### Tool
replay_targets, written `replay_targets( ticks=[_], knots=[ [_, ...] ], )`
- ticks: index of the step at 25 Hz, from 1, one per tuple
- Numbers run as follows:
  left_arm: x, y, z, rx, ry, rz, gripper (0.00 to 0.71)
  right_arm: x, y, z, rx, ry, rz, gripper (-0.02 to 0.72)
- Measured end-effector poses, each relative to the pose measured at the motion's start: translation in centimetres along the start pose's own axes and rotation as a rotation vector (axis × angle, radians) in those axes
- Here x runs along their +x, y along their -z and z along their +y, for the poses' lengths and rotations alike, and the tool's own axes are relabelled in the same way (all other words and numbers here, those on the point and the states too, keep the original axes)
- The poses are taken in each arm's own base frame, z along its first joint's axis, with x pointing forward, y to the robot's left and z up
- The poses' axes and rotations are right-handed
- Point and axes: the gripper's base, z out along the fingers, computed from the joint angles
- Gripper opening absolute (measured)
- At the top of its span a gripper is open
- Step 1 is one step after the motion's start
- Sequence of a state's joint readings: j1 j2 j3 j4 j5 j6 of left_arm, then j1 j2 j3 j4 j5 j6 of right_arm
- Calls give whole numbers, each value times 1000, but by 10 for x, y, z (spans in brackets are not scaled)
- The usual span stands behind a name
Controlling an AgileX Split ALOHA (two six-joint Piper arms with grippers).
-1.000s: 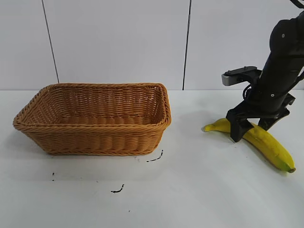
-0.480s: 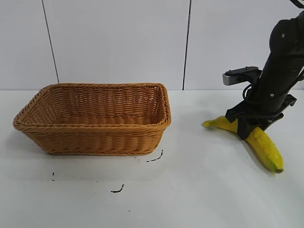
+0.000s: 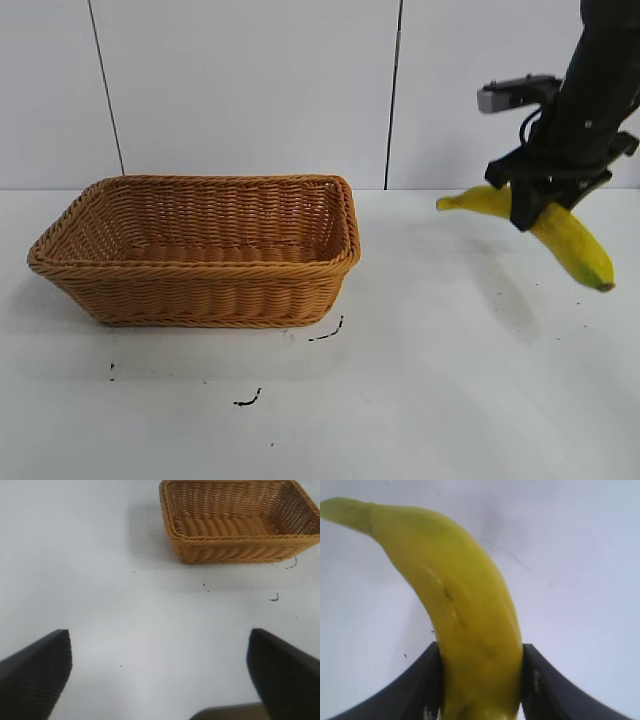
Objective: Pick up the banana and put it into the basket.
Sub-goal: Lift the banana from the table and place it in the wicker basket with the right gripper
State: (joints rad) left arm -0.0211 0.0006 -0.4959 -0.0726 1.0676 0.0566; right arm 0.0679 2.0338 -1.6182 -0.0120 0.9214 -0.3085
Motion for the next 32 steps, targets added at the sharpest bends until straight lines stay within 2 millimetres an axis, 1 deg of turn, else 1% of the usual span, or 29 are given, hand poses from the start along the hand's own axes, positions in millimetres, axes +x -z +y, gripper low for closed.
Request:
replay_targets(
  ticks=[4, 6, 8, 11, 14, 17, 20, 22, 24, 27, 29, 32],
  knots=[
    [0, 0, 0, 0, 0, 0, 690, -17, 36, -4, -9, -6, -4, 307],
    [0, 0, 0, 0, 0, 0, 690, -22, 47, -4, -10, 7, -7, 307],
    [0, 0, 0, 0, 0, 0, 690, -28, 55, 1, -9, 25, -26, 307],
    [0, 0, 0, 0, 0, 0, 690, -41, 61, 11, -8, 67, -61, 307],
    [0, 0, 0, 0, 0, 0, 690, -57, 56, 23, -11, 104, -90, 307],
    [0, 0, 0, 0, 0, 0, 690, -75, 54, 41, -16, 158, -132, 307],
    [0, 0, 0, 0, 0, 0, 690, -91, 56, 67, -21, 262, -184, 307],
    [0, 0, 0, 0, 0, 0, 690, -101, 60, 89, -24, 341, -229, 307],
    [0, 0, 0, 0, 0, 0, 690, -109, 60, 113, -26, 426, -279, 307],
    [0, 0, 0, 0, 0, 0, 690, -117, 63, 155, -27, 563, -379, 307],
    [0, 0, 0, 0, 0, 0, 690, -122, 68, 183, -24, 646, -460, 307],
    [0, 0, 0, 0, 0, 0, 690, -125, 75, 223, -16, 776, -571, 307]
  ],
)
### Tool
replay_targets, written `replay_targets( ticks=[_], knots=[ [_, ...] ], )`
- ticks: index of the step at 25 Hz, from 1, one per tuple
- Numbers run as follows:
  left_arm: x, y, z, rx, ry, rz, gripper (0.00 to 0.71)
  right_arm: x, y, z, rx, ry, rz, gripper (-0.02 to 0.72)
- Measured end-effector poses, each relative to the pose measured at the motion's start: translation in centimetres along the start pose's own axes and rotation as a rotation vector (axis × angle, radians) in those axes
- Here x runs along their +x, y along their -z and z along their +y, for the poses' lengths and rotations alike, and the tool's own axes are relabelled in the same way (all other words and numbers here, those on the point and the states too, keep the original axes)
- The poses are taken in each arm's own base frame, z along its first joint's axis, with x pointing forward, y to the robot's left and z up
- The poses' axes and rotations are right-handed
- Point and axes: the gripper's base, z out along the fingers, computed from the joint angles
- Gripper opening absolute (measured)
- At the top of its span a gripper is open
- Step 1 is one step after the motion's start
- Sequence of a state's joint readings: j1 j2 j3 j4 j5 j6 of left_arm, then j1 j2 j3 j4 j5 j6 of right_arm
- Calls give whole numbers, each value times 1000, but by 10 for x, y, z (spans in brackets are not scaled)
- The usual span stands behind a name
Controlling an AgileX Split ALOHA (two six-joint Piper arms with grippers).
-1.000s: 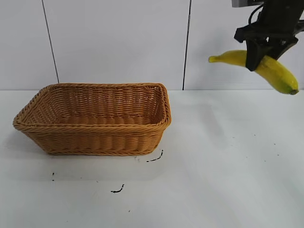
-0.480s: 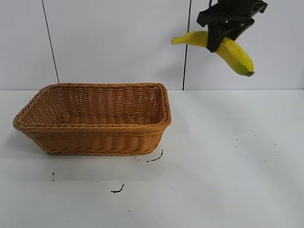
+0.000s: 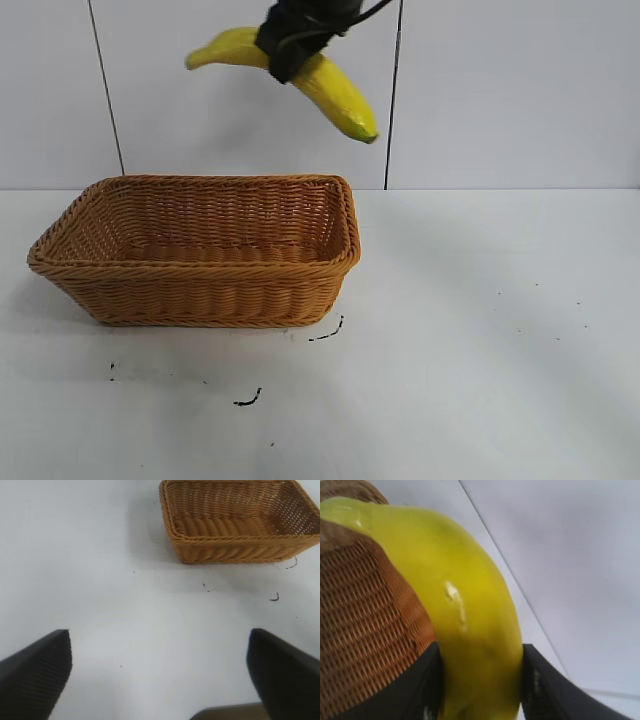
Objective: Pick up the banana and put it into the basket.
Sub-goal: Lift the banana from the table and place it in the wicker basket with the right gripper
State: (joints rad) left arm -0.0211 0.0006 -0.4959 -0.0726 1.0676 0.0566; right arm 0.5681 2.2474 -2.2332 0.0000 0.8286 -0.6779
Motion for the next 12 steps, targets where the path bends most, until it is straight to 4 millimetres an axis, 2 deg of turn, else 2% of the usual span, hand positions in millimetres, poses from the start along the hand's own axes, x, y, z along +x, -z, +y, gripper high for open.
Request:
replay_targets(
  ticks=[2, 5, 12],
  knots=[
    [0, 0, 0, 0, 0, 0, 690, -15, -6, 17, 1, 77, -51, 307],
    [0, 0, 0, 0, 0, 0, 690, -21, -24, 38, -24, 158, -62, 307],
    [0, 0, 0, 0, 0, 0, 690, 8, -84, 61, -64, 205, 18, 307]
  ],
)
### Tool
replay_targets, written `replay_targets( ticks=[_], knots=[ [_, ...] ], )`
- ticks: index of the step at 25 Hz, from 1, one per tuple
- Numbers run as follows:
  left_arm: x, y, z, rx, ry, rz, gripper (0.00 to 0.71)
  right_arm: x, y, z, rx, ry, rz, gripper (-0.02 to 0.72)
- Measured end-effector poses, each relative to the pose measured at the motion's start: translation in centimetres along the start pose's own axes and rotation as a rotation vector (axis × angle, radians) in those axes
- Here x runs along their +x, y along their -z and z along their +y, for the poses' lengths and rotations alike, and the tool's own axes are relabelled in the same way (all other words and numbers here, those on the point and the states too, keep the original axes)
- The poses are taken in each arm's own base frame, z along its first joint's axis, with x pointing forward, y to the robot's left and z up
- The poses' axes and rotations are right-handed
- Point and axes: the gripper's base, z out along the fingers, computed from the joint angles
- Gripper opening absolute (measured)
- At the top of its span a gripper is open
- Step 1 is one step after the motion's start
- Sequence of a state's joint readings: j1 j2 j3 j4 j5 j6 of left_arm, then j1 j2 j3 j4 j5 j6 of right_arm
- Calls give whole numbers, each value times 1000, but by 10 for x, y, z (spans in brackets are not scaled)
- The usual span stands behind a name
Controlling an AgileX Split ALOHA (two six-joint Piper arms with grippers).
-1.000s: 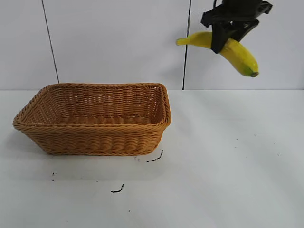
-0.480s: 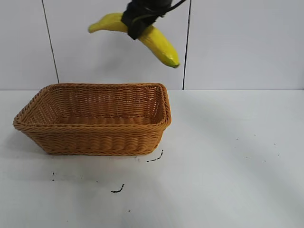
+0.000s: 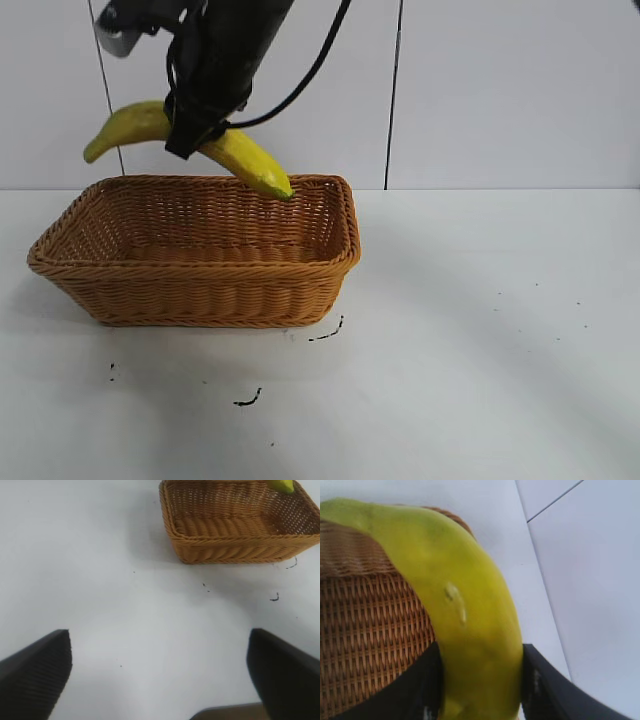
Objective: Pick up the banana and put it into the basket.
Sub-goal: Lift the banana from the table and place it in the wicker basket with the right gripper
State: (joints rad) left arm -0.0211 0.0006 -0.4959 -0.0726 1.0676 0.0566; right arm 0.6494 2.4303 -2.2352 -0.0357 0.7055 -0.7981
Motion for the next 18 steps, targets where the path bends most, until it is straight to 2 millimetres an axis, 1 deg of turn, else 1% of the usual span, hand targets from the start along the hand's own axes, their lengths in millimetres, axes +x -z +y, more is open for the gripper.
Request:
replay_targets(
  ticks=[2, 6, 10, 12, 17, 18],
  knots=[
    [0, 0, 0, 0, 0, 0, 690, 4, -11, 4, -1, 1, 1, 307],
    [0, 0, 0, 0, 0, 0, 690, 8, -25, 10, 2, 1, -5, 307],
    [0, 0, 0, 0, 0, 0, 690, 16, -40, 19, -27, -3, 16, 307],
    [0, 0, 0, 0, 0, 0, 690, 18, -45, 22, -35, -3, 22, 307],
    [0, 0, 0, 0, 0, 0, 690, 19, -46, 23, -44, -18, 16, 307],
    [0, 0, 0, 0, 0, 0, 690, 18, -46, 23, -46, -23, 13, 330]
  ],
)
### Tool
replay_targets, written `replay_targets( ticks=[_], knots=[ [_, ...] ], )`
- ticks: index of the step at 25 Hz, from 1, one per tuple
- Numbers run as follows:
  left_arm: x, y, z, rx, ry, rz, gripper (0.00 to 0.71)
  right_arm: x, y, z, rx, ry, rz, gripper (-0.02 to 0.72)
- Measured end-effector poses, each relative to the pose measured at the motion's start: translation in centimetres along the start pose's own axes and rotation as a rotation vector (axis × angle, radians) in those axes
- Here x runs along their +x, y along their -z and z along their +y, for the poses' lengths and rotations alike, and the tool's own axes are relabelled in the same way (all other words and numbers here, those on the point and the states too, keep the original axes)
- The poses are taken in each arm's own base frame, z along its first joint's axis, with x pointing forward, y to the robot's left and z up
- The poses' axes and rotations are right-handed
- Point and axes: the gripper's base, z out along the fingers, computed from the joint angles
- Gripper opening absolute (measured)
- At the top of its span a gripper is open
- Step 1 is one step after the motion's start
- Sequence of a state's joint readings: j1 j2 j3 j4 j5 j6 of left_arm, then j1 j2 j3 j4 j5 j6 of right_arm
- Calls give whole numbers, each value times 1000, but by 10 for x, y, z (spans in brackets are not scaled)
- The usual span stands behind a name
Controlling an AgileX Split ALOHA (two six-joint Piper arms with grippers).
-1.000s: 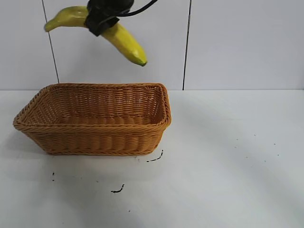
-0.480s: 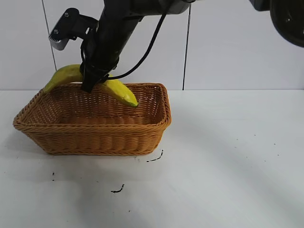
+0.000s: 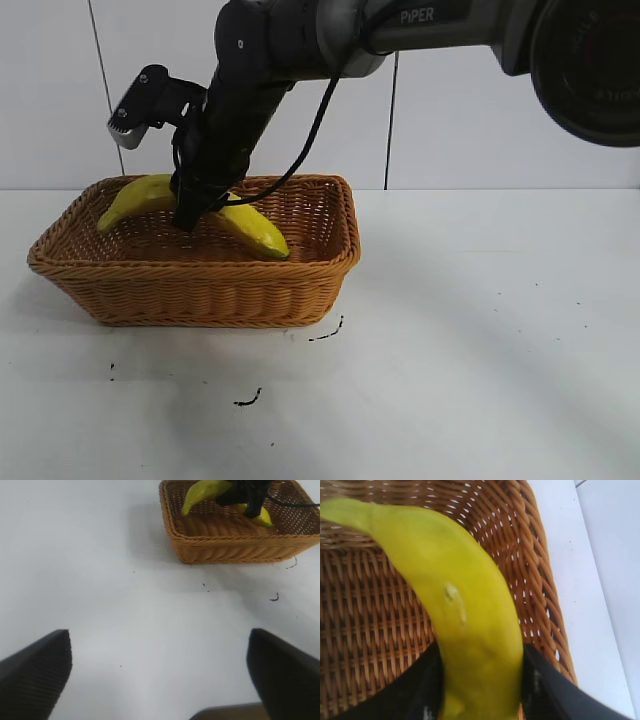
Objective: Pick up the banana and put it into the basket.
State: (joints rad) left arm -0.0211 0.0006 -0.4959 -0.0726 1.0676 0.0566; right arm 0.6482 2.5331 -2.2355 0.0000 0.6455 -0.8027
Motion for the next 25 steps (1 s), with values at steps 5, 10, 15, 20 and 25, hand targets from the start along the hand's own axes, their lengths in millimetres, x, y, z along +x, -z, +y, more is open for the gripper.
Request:
replay_targets(
  ticks=[5, 10, 15, 20, 25],
  knots=[
    [0, 0, 0, 0, 0, 0, 690, -1, 0, 0, 2, -26, -8, 643],
    [0, 0, 0, 0, 0, 0, 690, -10, 21, -10, 21, -172, -30, 690],
    [0, 0, 0, 0, 0, 0, 690, -23, 74, -35, 71, -497, -37, 692],
    [0, 0, 0, 0, 0, 0, 690, 9, 114, -71, 106, -778, 69, 692],
    [0, 0, 0, 0, 0, 0, 690, 90, 127, -115, 157, -970, 234, 692]
  ],
)
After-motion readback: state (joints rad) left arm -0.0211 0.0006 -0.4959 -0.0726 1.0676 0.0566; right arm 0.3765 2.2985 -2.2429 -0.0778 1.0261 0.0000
